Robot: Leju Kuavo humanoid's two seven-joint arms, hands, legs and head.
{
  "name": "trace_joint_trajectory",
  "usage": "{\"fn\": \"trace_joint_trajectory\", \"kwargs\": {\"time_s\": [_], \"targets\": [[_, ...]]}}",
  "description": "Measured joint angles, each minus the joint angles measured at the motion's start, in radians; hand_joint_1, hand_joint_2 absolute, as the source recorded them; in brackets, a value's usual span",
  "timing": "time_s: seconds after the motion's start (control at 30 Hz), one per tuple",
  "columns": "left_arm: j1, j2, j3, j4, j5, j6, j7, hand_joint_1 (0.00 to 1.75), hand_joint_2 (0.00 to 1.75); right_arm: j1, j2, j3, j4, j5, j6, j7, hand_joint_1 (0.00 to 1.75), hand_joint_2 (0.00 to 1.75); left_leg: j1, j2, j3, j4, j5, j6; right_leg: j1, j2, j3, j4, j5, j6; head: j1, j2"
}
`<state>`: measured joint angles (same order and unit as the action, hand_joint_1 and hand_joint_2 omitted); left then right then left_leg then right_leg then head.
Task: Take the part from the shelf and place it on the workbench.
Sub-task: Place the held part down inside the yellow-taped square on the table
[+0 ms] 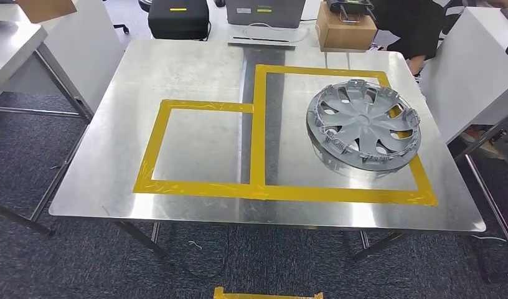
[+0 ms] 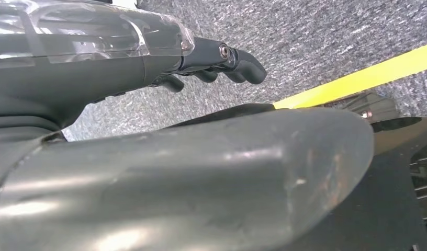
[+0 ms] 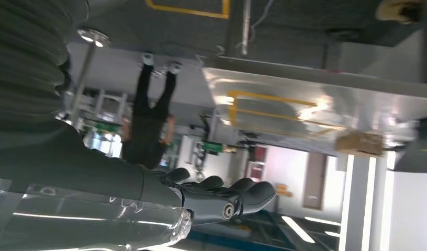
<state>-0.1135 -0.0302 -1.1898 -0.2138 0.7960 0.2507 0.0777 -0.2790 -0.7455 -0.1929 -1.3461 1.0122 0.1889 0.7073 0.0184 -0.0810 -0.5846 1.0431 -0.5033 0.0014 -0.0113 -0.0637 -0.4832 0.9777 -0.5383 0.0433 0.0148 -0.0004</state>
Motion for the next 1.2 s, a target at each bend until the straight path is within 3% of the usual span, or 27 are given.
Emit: {"fn": "trace_joint_trajectory", "kwargs": {"time_s": [0.1,0.23,0.4,0.47,0.63,0.83,0.9,0.97,1.1,1.2], "targets": [[0.001,0.004,0.000,0.000,0.000,0.001,0.000,0.00,0.00,0.089,-0.011,-0.125,-0.038,0.003,-0.003,0.000,0.00,1.75,-0.002,0.019,0.002,-0.002,-0.002,0.002,-0.001,0.013,-0.002,0.000,0.001,0.001,0.000,0.000],[0.000,0.005,0.000,0.000,0.000,0.001,0.000,0.00,0.00,0.137,-0.013,-0.244,-0.075,0.030,0.019,0.000,0.00,1.75,-0.002,0.042,0.008,-0.003,-0.006,0.005,-0.001,0.031,-0.003,0.000,0.002,0.000,0.000,0.000],[-0.003,0.005,0.000,0.000,0.004,0.004,0.002,0.00,0.00,0.203,-0.004,-0.364,-0.105,0.050,0.013,0.000,0.00,1.75,-0.002,0.052,0.013,-0.003,-0.009,0.005,-0.001,0.041,-0.004,0.000,0.002,0.000,0.000,0.000],[-0.003,0.005,0.000,0.000,0.008,0.008,0.005,0.00,0.00,0.265,0.011,-0.419,-0.104,0.041,-0.057,0.000,0.00,1.75,-0.002,0.049,0.013,-0.004,-0.010,0.005,-0.001,0.040,-0.003,0.000,0.001,0.000,0.000,0.000],[-0.004,0.006,0.001,0.000,0.021,0.019,0.017,0.00,0.00,0.384,0.096,-0.503,-0.023,-0.009,-0.379,0.000,0.00,1.75,-0.002,0.048,0.013,-0.004,-0.013,0.003,-0.001,0.041,-0.001,0.000,-0.001,-0.001,0.000,0.000],[-0.009,0.013,0.004,-0.001,0.028,0.031,0.030,0.00,0.00,0.338,0.214,-0.499,0.260,-0.182,-0.652,-0.014,0.00,1.75,-0.001,0.057,0.016,-0.006,-0.013,0.003,0.000,0.046,-0.002,0.000,-0.001,-0.002,0.000,0.000],[-0.011,0.016,0.006,-0.001,0.033,0.038,0.027,0.00,0.00,0.301,0.258,-0.494,0.385,-0.274,-0.704,-0.049,0.00,0.87,-0.001,0.061,0.017,-0.007,-0.013,0.003,0.000,0.049,-0.002,0.000,-0.001,-0.002,0.000,0.000],[-0.012,0.019,0.007,-0.001,0.038,0.045,0.020,0.00,0.00,0.268,0.307,-0.493,0.507,-0.365,-0.693,-0.118,0.00,0.00,-0.001,0.065,0.019,-0.009,-0.013,0.002,0.001,0.053,-0.002,0.000,0.000,-0.003,-0.001,0.000],[-0.015,0.024,0.009,-0.001,0.041,0.051,-0.008,0.00,0.00,0.226,0.435,-0.492,0.721,-0.474,-0.563,-0.293,0.00,0.00,0.000,0.072,0.023,-0.012,-0.014,0.002,0.001,0.056,-0.001,0.000,0.000,-0.004,-0.001,0.000],[-0.016,0.026,0.013,-0.001,0.040,0.057,-0.034,0.00,0.00,0.207,0.539,-0.487,0.843,-0.456,-0.448,-0.355,0.00,0.00,0.000,0.076,0.025,-0.015,-0.014,0.001,0.002,0.058,0.000,0.001,-0.001,-0.005,-0.001,0.000]]}}
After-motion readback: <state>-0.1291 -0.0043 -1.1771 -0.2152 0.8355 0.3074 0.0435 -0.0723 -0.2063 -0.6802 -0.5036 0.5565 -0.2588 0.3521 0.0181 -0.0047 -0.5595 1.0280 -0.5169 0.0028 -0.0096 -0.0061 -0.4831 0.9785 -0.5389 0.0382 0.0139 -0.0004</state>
